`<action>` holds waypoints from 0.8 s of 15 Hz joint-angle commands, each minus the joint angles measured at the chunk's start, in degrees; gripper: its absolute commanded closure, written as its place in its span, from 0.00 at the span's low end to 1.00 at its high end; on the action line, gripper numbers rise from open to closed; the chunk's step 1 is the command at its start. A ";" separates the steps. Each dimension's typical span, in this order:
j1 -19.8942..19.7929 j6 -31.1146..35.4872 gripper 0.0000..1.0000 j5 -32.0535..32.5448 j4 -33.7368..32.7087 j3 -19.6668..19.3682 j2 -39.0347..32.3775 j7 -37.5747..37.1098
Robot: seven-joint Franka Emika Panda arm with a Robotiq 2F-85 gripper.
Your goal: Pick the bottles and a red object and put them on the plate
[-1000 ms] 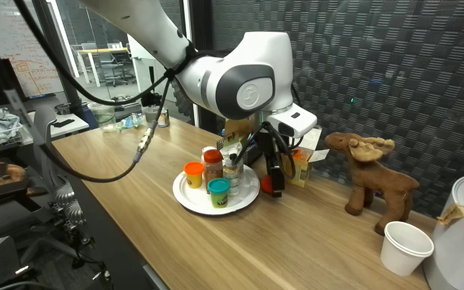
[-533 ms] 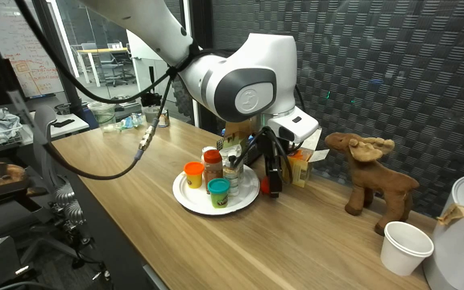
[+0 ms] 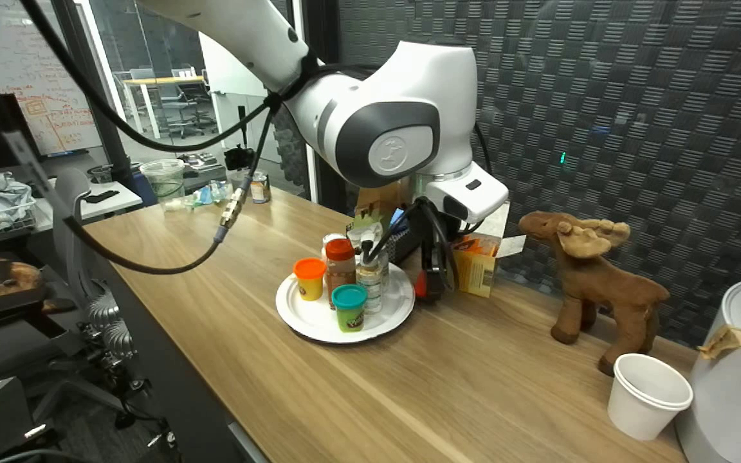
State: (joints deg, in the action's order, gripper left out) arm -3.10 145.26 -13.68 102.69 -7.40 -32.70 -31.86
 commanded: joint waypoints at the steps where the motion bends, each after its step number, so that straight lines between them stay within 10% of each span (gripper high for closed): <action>1: -0.39 3.29 0.73 -1.83 4.03 0.20 1.90 1.10; 12: 1.38 15.97 0.73 -2.44 16.88 -2.50 11.38 -2.72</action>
State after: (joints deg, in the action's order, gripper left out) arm -3.15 156.67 -15.48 113.25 -8.27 -27.23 -32.70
